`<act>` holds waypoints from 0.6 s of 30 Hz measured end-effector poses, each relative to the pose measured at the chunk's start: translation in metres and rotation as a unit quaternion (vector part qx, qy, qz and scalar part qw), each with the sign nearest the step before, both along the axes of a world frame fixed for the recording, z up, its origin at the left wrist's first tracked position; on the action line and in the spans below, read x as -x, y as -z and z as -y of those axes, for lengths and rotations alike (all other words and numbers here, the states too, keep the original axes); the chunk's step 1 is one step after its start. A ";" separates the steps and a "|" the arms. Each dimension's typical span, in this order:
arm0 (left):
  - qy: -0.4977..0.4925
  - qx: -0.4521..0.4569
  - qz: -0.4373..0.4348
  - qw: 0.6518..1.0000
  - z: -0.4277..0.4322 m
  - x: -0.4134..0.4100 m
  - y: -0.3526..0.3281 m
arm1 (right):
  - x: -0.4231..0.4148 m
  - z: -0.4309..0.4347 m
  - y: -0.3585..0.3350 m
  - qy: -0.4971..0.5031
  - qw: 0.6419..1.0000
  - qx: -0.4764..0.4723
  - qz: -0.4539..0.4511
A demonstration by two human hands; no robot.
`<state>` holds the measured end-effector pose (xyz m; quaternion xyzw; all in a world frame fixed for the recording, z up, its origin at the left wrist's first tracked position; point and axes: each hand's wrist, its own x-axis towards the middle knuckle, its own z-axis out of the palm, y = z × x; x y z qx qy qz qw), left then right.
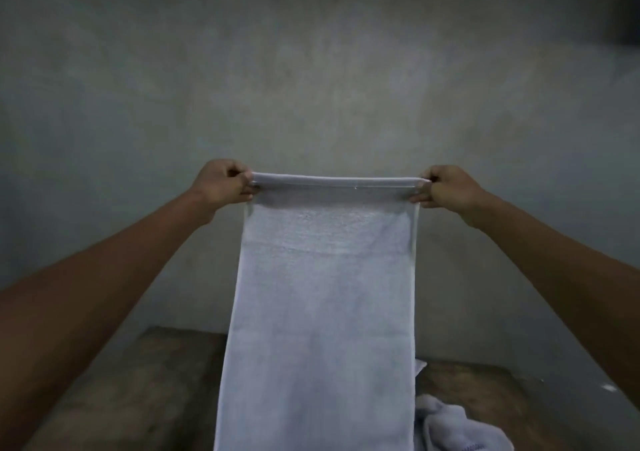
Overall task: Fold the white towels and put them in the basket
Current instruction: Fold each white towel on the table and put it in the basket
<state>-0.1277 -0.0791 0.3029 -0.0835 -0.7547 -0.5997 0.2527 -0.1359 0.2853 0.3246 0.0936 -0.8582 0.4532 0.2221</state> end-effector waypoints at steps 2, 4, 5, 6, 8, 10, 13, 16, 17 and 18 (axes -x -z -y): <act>-0.003 0.003 -0.027 1.000 0.001 0.007 0.015 | 0.007 0.000 0.011 0.007 1.000 0.008 -0.017; -0.002 0.013 -0.043 0.999 0.001 0.010 0.030 | 0.011 0.000 0.024 0.016 0.999 0.014 -0.027; -0.001 0.016 -0.045 0.999 0.001 0.011 0.039 | 0.012 -0.001 0.033 0.017 0.999 0.013 -0.025; -0.005 0.023 -0.043 0.999 0.002 0.012 0.049 | 0.013 -0.002 0.043 0.014 1.000 0.011 -0.018; -0.025 0.054 -0.038 0.997 0.003 0.012 0.073 | 0.012 -0.004 0.066 0.008 1.000 0.007 0.002; -0.042 0.091 -0.030 0.994 0.003 0.008 0.102 | 0.006 -0.006 0.092 0.006 1.000 0.003 0.022; -0.053 0.148 -0.024 0.987 0.003 -0.002 0.154 | -0.011 -0.008 0.139 0.005 0.998 -0.010 0.065; -0.045 0.229 -0.017 0.972 0.006 -0.020 0.216 | -0.030 -0.014 0.195 0.006 0.993 -0.078 0.092; -0.037 0.249 -0.009 0.968 0.007 -0.027 0.238 | -0.038 -0.016 0.213 0.005 0.990 -0.104 0.098; -0.021 0.254 0.015 0.967 0.008 -0.036 0.259 | -0.048 -0.019 0.232 -0.002 0.987 -0.124 0.104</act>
